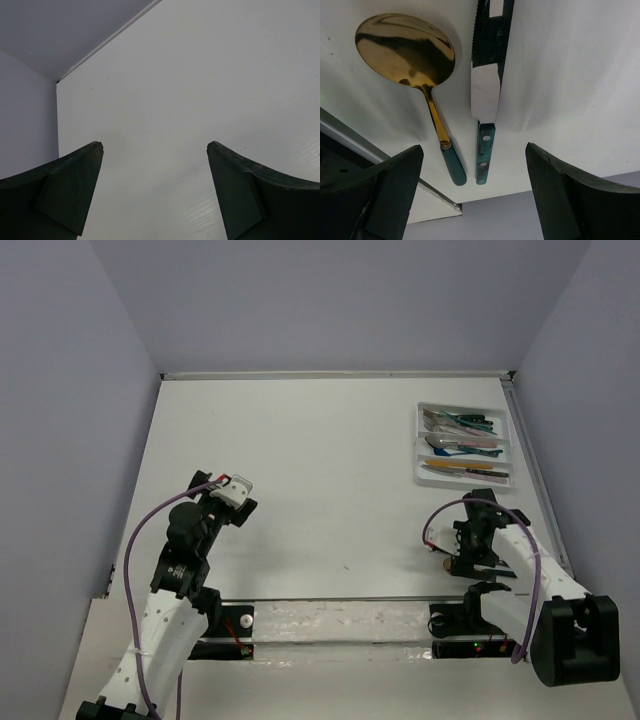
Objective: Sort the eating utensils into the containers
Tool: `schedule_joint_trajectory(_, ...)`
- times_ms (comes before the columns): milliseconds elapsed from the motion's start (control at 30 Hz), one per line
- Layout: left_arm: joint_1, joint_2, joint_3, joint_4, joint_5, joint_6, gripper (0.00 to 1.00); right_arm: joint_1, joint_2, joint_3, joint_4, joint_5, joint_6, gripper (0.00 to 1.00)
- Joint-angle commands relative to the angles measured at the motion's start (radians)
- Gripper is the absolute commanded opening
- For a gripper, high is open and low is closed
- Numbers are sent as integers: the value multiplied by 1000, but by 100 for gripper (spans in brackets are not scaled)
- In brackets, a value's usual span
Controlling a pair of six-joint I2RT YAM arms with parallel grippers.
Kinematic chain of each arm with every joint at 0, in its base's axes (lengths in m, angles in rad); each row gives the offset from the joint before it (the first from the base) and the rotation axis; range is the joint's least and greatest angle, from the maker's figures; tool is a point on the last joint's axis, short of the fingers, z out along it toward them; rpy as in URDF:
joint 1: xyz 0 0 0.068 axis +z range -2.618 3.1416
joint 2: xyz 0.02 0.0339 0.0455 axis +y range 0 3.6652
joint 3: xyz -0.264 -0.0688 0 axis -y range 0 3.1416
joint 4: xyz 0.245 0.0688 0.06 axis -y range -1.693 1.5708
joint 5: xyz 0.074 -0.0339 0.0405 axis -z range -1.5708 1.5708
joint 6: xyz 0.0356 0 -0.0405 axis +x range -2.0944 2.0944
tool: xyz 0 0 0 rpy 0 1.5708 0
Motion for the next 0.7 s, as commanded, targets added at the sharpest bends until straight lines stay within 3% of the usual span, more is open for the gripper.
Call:
schedule_joint_trajectory(0, -9, -15, -15, 63, -29, -2, 99, -4, 5, -45, 82, 13, -23, 86)
schedule_joint_trajectory(267, -11, -15, -16, 67, -43, -3, 99, -4, 28, -76, 170, 10, -32, 90)
schedule_joint_trajectory(300, -11, -15, -18, 70, -46, -6, 99, -4, 38, -73, 176, 4, -24, 88)
schedule_joint_trajectory(467, -11, -12, -19, 77, -60, -5, 99, -4, 67, -26, 201, -65, 0, 58)
schedule_joint_trajectory(667, -11, -10, -33, 96, -75, 0, 99, -4, 56, -27, 207, -66, -14, 48)
